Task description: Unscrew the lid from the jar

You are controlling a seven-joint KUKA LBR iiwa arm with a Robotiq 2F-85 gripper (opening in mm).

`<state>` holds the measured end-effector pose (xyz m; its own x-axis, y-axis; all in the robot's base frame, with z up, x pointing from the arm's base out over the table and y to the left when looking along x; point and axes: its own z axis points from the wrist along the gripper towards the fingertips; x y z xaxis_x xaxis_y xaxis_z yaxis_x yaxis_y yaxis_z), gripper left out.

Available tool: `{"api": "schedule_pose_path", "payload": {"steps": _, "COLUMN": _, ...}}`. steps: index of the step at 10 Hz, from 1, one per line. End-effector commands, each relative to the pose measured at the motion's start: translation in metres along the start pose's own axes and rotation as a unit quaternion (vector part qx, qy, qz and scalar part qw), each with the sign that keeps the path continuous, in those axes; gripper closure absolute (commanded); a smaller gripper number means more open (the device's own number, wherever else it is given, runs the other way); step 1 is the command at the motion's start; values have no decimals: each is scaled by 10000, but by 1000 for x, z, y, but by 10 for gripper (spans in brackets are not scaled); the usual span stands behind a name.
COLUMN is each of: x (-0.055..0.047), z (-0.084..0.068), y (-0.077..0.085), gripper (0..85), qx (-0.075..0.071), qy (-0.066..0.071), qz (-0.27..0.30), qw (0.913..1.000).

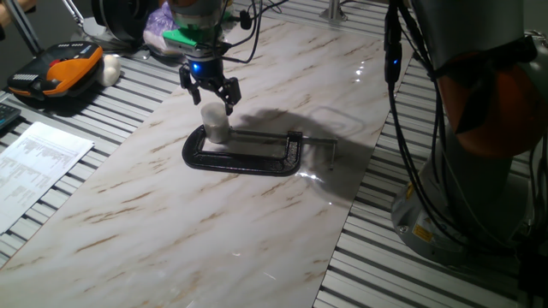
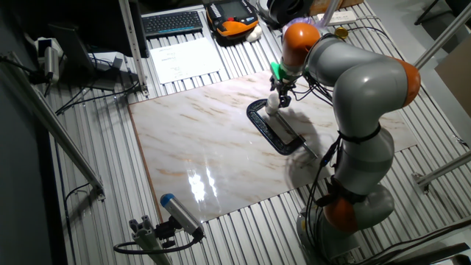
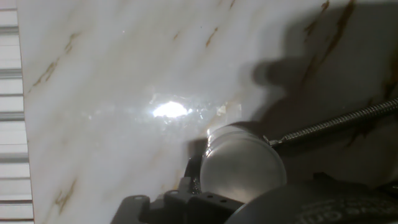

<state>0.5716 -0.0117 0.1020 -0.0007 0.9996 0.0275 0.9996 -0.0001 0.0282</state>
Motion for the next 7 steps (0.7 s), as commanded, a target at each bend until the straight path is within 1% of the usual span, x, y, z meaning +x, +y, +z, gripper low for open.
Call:
{"api": "schedule_pose_path", "payload": {"steps": 1, "x": 0, "z": 3, "y": 0, "gripper": 0, "qx": -7, "qy": 9, "qz": 0, "qw": 10000}}
{"api": "schedule_pose_path", "payload": {"steps": 3, "x": 0, "z": 10, "y": 2, "gripper": 0, "qx": -14, "qy": 11, "qz": -23, "qw": 10000}}
{"api": "schedule_pose_path", "payload": {"steps": 7, "x": -3, "z": 14, "y": 4, "gripper": 0, "qx": -13, "qy": 1, "qz": -61, "qw": 10000}}
